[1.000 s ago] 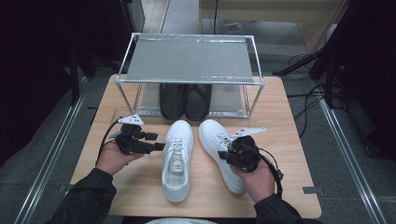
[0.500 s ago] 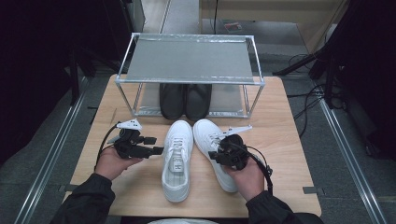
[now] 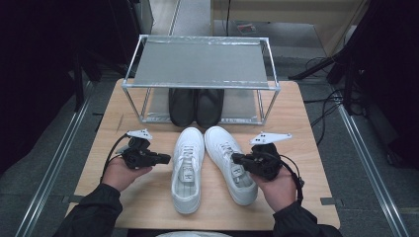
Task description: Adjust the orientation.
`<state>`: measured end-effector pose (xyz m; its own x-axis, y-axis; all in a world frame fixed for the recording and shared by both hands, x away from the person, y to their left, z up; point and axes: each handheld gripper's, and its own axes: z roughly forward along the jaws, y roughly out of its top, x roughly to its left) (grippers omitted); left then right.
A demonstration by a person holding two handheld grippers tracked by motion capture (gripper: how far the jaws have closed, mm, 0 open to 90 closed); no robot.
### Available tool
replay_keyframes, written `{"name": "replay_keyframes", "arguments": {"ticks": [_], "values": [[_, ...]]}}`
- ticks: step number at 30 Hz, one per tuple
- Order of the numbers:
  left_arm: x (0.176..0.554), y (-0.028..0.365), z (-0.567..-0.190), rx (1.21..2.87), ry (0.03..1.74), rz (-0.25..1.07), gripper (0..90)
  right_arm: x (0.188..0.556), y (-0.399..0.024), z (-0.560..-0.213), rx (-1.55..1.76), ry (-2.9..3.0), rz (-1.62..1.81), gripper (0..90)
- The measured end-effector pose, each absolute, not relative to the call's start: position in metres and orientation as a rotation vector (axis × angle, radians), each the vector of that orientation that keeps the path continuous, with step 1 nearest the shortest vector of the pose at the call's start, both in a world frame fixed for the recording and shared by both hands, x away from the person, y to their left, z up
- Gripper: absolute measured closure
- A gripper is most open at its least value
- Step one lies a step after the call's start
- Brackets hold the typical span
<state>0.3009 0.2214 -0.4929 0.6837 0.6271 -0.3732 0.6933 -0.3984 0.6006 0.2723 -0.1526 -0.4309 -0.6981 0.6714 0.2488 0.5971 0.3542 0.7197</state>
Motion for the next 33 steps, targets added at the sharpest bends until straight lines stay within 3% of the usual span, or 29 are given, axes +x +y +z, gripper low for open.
{"name": "replay_keyframes", "arguments": {"ticks": [11,33], "values": [[0.298,0.205,-0.501,2.186,0.972,-0.160,89.9,0.287,-0.137,-0.460,1.168,2.683,1.086,90.0],[0.281,0.155,-0.504,2.229,0.820,-0.200,87.5,0.296,-0.135,-0.466,1.184,2.673,1.127,89.6]]}}
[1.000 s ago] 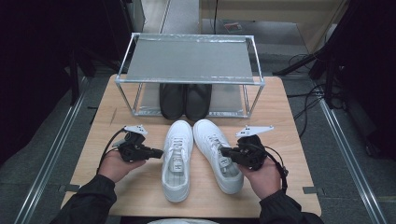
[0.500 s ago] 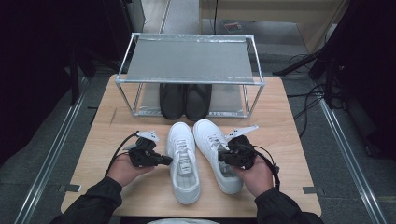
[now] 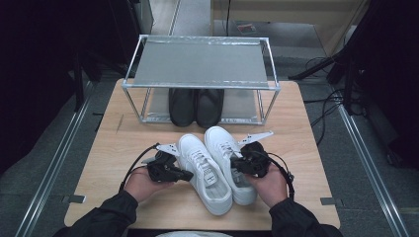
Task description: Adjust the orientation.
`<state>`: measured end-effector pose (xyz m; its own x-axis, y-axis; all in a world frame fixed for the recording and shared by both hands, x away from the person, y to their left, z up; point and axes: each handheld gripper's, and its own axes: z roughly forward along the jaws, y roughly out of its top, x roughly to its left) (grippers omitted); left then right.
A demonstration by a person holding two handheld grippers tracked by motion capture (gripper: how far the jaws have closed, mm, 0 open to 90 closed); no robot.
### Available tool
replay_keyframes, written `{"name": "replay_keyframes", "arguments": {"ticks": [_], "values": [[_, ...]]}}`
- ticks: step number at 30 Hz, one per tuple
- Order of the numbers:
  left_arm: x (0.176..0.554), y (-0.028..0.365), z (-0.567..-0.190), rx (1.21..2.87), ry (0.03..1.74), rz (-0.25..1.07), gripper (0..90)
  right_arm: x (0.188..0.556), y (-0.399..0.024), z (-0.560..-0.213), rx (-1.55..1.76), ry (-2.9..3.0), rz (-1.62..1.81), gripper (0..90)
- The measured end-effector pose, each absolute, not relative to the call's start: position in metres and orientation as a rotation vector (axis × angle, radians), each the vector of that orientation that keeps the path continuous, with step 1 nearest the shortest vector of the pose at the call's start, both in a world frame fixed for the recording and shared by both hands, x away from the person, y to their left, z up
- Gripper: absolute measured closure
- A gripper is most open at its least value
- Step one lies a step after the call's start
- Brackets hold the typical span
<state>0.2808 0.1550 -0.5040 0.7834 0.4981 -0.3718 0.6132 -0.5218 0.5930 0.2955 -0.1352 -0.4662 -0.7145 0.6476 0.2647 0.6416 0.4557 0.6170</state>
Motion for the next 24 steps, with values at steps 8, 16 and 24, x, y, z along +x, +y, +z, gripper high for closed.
{"name": "replay_keyframes", "arguments": {"ticks": [8,16,24], "values": [[0.281,0.156,-0.501,2.242,0.804,-0.220,83.0,0.295,-0.137,-0.467,1.185,2.661,1.142,87.4],[0.279,0.159,-0.493,2.228,0.781,-0.230,71.9,0.286,-0.148,-0.459,1.190,2.612,1.200,83.6],[0.279,0.172,-0.481,2.186,0.785,-0.202,64.0,0.276,-0.160,-0.448,1.197,2.526,1.348,73.7]]}}
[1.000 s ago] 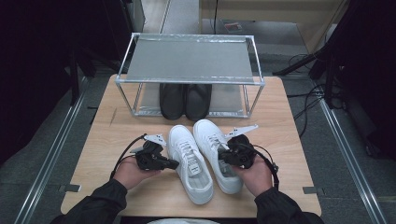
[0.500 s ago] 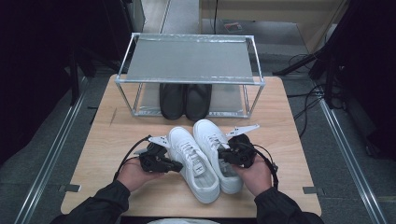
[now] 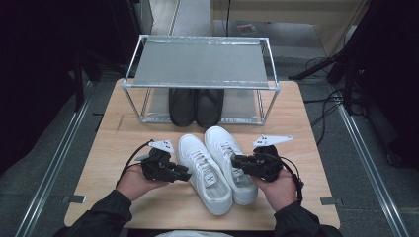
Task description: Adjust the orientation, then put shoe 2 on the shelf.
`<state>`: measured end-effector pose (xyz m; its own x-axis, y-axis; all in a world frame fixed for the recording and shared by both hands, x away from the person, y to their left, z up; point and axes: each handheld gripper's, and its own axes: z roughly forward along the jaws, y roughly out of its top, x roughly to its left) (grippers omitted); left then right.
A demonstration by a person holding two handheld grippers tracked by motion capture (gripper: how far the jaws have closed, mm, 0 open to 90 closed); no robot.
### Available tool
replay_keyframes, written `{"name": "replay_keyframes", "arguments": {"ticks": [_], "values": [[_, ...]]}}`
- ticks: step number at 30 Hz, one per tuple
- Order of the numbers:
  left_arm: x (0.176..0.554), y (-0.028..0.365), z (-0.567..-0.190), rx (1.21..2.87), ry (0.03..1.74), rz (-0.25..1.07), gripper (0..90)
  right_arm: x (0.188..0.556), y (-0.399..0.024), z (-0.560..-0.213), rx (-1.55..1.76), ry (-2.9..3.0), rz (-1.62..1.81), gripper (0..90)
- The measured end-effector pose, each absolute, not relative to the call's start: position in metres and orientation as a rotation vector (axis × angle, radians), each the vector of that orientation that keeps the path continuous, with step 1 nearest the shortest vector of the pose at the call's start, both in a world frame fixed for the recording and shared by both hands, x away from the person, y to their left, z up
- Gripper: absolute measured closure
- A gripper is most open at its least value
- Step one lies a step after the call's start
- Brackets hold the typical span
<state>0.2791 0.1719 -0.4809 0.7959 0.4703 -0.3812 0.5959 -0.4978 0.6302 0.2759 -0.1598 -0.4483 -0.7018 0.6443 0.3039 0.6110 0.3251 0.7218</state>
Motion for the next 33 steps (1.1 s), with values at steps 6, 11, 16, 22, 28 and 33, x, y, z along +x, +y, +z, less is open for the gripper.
{"name": "replay_keyframes", "arguments": {"ticks": [6,11,16,22,28,33], "values": [[0.281,0.184,-0.475,2.169,0.812,-0.135,52.5,0.267,-0.154,-0.450,1.179,2.533,1.380,63.9],[0.283,0.197,-0.470,2.132,0.837,-0.078,45.7,0.263,-0.146,-0.454,1.173,2.558,1.360,56.7],[0.287,0.208,-0.468,2.094,0.875,-0.047,44.2,0.264,-0.140,-0.459,1.176,2.578,1.321,57.5],[0.290,0.215,-0.468,2.073,0.901,-0.038,43.5,0.264,-0.131,-0.462,1.158,2.581,1.294,55.1],[0.292,0.220,-0.468,2.063,0.923,-0.025,43.4,0.263,-0.130,-0.462,1.191,2.567,1.300,54.5],[0.292,0.223,-0.468,2.053,0.931,-0.017,43.4,0.260,-0.128,-0.459,1.200,2.561,1.276,52.0]]}}
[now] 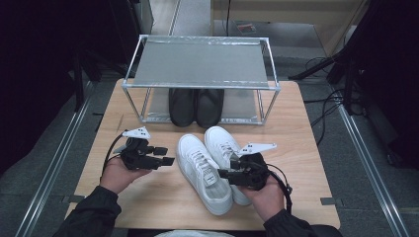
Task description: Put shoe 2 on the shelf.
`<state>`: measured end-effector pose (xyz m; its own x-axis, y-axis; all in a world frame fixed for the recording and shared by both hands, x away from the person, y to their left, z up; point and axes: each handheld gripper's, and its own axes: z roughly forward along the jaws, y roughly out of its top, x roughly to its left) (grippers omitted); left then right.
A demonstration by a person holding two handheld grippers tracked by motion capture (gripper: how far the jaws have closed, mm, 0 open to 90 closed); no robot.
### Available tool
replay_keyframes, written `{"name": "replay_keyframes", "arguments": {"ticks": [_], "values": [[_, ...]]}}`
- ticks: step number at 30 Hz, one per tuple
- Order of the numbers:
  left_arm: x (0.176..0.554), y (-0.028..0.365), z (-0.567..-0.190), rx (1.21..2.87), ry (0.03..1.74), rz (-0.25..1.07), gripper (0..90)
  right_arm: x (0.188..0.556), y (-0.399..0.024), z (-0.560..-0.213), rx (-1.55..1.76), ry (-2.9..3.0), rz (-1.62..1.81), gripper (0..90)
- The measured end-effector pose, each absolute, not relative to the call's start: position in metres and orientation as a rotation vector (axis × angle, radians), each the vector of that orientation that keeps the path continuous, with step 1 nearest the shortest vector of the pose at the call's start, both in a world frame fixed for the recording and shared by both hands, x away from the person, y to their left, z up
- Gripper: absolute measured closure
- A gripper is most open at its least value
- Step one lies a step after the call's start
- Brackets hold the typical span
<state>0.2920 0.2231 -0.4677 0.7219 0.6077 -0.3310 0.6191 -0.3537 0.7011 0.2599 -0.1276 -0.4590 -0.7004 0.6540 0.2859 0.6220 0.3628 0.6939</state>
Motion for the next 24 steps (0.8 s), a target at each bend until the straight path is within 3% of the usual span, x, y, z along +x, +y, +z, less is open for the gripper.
{"name": "replay_keyframes", "arguments": {"ticks": [7,18,22,24], "values": [[0.293,0.225,-0.468,2.038,0.945,-0.018,43.5,0.257,-0.116,-0.460,1.197,2.529,1.262,37.8],[0.295,0.227,-0.467,2.025,0.956,-0.014,43.5,0.254,-0.104,-0.463,1.197,2.443,1.221,39.2],[0.295,0.229,-0.466,2.017,0.957,-0.009,43.4,0.260,-0.109,-0.458,1.269,2.467,1.230,43.8],[0.295,0.231,-0.466,2.012,0.963,-0.011,43.4,0.261,-0.112,-0.458,1.258,2.443,1.235,41.4]]}}
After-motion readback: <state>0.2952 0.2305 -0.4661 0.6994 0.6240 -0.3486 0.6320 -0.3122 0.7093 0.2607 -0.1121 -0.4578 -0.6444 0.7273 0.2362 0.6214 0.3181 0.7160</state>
